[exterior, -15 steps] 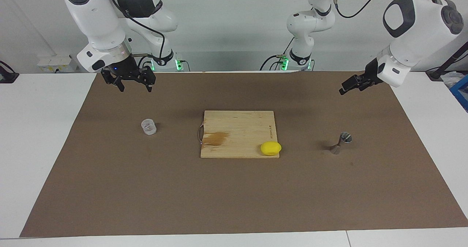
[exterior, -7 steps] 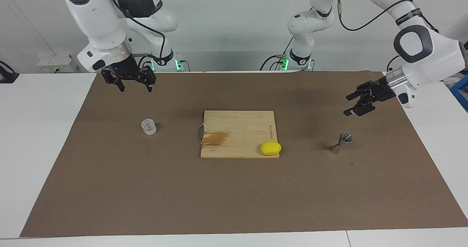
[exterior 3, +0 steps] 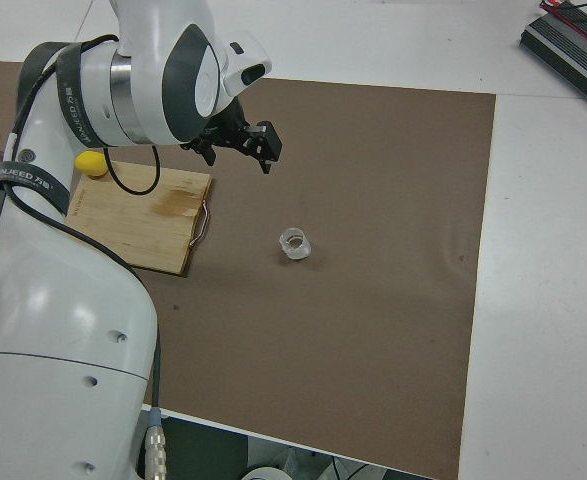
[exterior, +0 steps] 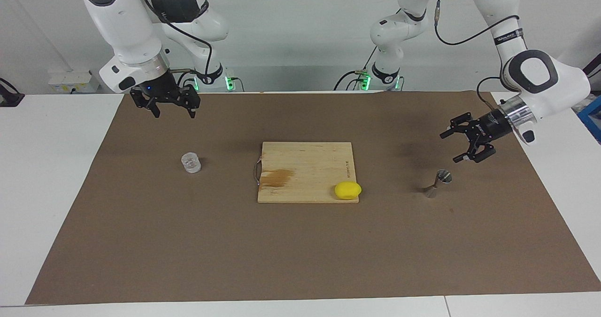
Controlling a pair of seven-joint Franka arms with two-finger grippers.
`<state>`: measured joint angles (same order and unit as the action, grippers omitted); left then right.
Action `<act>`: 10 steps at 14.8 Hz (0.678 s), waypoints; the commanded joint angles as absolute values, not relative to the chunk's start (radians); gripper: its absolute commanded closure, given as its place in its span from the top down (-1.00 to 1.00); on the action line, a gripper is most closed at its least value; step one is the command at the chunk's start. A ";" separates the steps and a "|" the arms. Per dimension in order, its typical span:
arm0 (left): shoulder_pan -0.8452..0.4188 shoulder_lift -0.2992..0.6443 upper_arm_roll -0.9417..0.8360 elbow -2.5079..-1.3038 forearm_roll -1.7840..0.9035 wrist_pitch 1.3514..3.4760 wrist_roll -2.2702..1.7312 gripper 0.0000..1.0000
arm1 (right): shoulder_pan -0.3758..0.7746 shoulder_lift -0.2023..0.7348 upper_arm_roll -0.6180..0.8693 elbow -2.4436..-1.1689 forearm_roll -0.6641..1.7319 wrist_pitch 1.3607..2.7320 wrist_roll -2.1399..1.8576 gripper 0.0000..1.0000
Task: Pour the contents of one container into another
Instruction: 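Reach the left gripper to the small metal cup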
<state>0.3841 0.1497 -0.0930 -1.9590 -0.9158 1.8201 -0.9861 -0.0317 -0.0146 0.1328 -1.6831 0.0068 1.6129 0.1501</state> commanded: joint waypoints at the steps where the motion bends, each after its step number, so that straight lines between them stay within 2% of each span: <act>1: 0.417 0.164 -0.104 -2.022 -1.055 1.902 -1.029 1.00 | -0.037 -0.026 0.135 -1.687 0.012 1.608 0.124 1.00; 5: 0.417 0.201 -0.104 -2.089 -1.215 1.988 -1.051 1.00 | -0.037 -0.026 0.137 -1.687 0.012 1.605 0.124 1.00; 10: 0.399 0.235 -0.106 -2.094 -1.275 2.016 -1.043 1.00 | -0.037 -0.028 0.137 -1.690 0.009 1.606 0.123 1.00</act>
